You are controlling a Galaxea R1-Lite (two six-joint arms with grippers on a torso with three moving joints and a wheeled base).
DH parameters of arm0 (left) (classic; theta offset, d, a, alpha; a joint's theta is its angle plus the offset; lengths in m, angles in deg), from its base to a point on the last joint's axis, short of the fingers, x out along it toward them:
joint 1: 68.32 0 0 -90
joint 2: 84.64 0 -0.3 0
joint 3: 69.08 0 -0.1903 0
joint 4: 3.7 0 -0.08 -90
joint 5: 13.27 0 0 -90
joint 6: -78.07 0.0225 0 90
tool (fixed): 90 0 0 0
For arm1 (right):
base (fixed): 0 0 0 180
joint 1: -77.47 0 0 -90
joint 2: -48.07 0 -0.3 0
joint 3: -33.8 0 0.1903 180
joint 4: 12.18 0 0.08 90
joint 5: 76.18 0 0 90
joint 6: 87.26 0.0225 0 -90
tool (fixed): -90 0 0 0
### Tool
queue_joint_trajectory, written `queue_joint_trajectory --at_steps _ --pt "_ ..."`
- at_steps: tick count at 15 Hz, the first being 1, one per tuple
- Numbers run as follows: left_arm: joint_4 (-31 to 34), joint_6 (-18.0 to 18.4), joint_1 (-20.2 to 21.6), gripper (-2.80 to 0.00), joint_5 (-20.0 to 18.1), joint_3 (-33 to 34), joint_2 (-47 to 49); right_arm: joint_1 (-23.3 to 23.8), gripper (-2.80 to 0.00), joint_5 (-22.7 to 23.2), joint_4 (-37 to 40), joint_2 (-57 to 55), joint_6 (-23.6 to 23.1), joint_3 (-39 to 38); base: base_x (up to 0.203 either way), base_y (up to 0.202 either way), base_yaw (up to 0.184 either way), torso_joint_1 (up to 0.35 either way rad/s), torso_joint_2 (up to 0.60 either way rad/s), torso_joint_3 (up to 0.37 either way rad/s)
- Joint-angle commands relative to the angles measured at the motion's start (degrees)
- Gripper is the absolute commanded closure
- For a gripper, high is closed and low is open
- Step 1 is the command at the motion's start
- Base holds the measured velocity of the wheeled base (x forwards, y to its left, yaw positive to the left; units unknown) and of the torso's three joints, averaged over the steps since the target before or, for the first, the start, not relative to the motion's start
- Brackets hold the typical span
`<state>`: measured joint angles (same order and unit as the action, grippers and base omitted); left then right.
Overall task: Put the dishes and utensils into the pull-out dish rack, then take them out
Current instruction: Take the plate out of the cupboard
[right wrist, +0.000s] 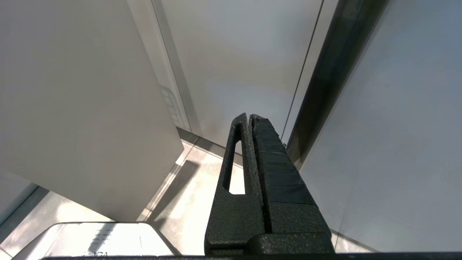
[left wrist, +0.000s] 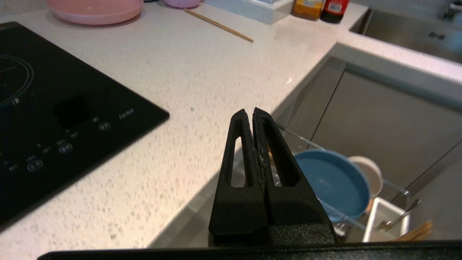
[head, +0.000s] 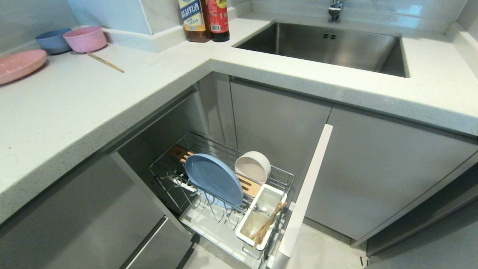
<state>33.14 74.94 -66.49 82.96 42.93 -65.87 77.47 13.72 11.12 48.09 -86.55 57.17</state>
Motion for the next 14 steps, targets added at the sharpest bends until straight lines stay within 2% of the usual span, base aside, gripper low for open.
queue_joint_trajectory --at_steps 1,3,5,9,12,14 --pt "-4.7 1.5 -0.4 0.00 -0.1 9.9 -8.2 0.0 0.00 0.0 0.0 0.0 0.0 -0.1 0.000 0.000 0.000 0.000 0.00 0.000" --pt "-10.8 3.7 -1.0 0.00 -2.3 20.2 -15.1 0.0 0.00 0.0 0.0 0.0 0.0 -0.1 0.000 0.000 0.000 0.000 0.00 0.000" --pt "-15.6 5.5 -1.3 0.00 -5.5 27.6 -18.8 0.0 0.00 0.0 0.0 0.0 0.0 -0.1 0.000 0.000 0.000 0.000 0.00 0.000" --pt "-20.9 5.9 -1.5 0.00 -7.4 37.9 -18.8 0.0 0.00 0.0 0.0 0.0 0.0 -0.1 0.000 0.000 0.000 0.000 0.00 0.000" --pt "-28.3 4.8 -1.5 0.00 -8.1 46.3 -18.8 0.0 0.00 0.0 0.0 0.0 0.0 0.0 0.000 0.000 0.000 0.000 0.00 0.000" --pt "-23.3 1.5 -1.5 0.00 -8.8 46.2 -18.8 0.0 0.00 0.0 0.0 0.0 0.0 -0.1 0.000 0.000 0.000 0.000 0.00 0.000"
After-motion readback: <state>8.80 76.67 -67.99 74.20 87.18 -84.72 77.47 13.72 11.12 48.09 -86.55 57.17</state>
